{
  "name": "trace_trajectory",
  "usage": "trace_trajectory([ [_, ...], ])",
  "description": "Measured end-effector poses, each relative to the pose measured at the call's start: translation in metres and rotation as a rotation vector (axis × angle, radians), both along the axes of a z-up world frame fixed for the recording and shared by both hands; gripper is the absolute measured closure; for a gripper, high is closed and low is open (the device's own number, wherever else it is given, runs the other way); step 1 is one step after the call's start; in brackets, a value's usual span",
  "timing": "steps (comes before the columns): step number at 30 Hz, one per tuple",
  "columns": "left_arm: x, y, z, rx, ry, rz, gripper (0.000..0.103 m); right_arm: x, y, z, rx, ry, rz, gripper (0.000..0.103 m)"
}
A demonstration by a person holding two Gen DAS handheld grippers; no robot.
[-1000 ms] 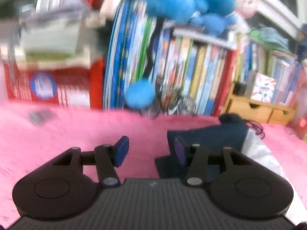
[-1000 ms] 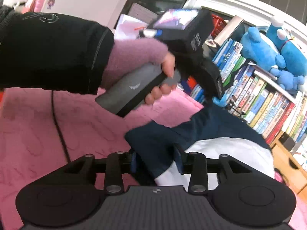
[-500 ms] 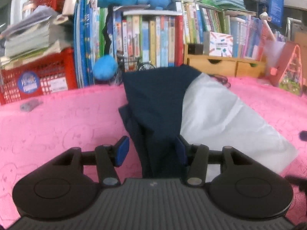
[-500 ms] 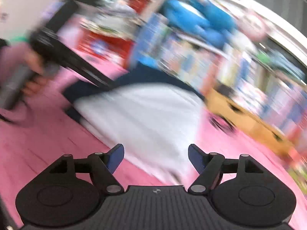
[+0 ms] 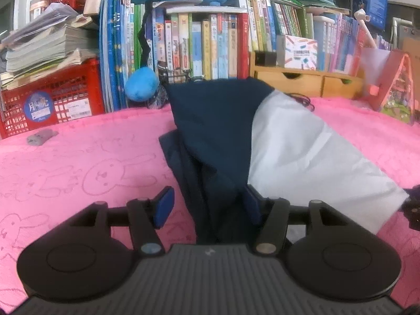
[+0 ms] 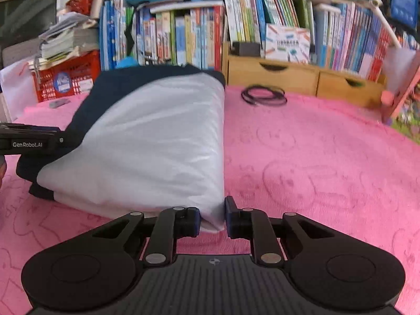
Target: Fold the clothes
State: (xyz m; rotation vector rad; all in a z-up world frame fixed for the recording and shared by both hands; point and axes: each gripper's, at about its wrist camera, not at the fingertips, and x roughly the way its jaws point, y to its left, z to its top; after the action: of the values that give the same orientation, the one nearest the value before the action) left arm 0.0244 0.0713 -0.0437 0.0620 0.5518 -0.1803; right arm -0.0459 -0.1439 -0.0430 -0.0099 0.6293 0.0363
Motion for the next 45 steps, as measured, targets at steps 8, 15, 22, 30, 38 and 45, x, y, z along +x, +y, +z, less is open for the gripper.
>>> trace_trajectory([
  [8, -0.004, 0.009, -0.003, -0.045, 0.009, 0.014, 0.043, 0.011, -0.011, 0.008, 0.169, 0.097, -0.014, 0.086],
  [15, -0.009, 0.015, -0.006, -0.033, 0.019, 0.005, 0.042, 0.0, -0.012, 0.012, 0.139, 0.118, 0.009, 0.088],
  [22, -0.024, 0.023, 0.007, 0.018, -0.008, -0.02, 0.039, -0.015, 0.001, 0.012, -0.007, 0.062, 0.03, 0.087],
  [30, 0.0, -0.015, 0.083, -0.001, -0.127, -0.177, 0.042, 0.008, 0.011, 0.007, -0.011, 0.02, 0.034, 0.078],
  [38, 0.029, -0.106, 0.077, 0.039, -0.094, -0.431, 0.041, -0.011, 0.002, 0.008, -0.009, 0.053, 0.132, 0.082],
  [45, 0.094, -0.108, 0.079, 0.092, 0.001, -0.324, 0.042, 0.009, -0.075, 0.057, 0.096, 0.058, 0.248, 0.046],
])
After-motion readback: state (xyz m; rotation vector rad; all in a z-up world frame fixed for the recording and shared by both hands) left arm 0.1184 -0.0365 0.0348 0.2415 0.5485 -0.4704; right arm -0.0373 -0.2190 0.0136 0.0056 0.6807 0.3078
